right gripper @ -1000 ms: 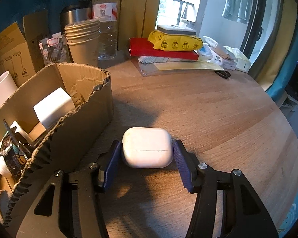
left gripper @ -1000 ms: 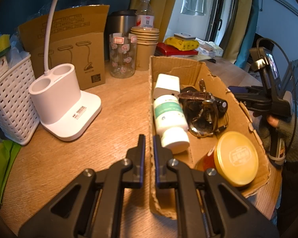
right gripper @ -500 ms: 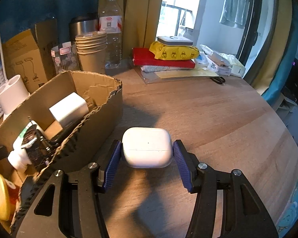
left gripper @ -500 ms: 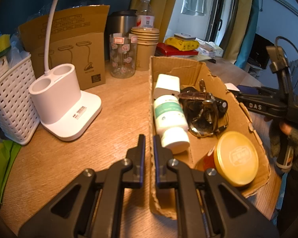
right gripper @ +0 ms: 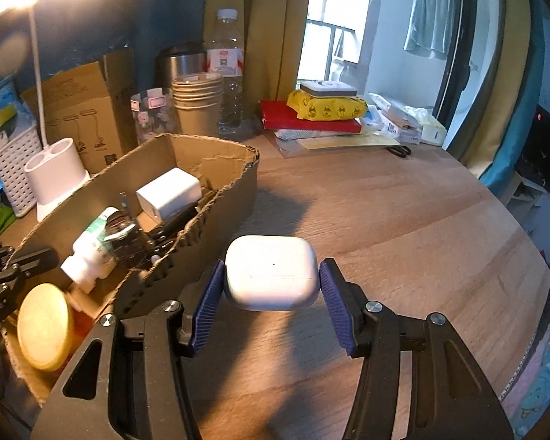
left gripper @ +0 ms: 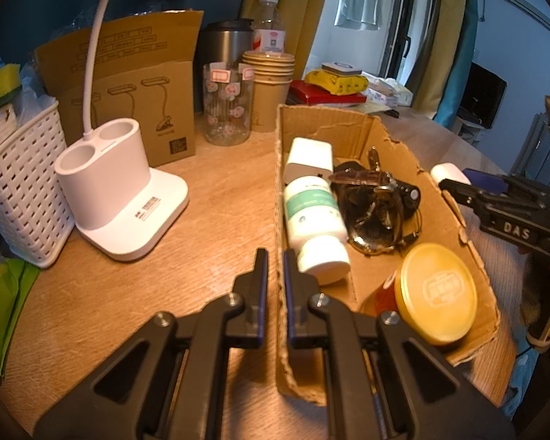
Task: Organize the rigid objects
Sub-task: 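Carry the earbud case over the box and lower it inside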
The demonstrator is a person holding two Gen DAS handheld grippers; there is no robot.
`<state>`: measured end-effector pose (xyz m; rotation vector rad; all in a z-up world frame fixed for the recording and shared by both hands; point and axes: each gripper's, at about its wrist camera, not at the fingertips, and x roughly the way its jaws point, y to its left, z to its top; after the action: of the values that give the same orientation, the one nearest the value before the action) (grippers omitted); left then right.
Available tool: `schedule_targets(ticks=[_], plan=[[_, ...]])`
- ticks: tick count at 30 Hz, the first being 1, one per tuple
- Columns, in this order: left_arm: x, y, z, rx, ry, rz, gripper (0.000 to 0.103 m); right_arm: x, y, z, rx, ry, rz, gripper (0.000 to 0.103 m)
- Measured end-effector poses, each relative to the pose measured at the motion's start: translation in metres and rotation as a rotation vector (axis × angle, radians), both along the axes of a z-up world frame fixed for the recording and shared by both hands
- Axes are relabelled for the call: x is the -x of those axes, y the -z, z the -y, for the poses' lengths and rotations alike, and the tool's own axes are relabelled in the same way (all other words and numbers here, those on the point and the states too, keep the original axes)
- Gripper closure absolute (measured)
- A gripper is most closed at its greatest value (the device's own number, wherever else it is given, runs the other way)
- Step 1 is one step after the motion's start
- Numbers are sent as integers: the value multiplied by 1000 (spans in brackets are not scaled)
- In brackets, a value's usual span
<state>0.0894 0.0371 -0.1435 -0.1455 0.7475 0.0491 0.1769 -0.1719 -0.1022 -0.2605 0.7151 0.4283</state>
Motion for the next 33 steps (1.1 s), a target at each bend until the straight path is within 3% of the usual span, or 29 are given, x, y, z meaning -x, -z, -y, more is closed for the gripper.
schedule_targets(ticks=[16, 33], plan=[[0, 0, 0, -1, 0, 2, 95, 33, -33, -31, -66, -95, 43, 46], [1, 0, 0, -1, -1, 2, 95, 50, -24, -71, -78, -196, 4, 47]])
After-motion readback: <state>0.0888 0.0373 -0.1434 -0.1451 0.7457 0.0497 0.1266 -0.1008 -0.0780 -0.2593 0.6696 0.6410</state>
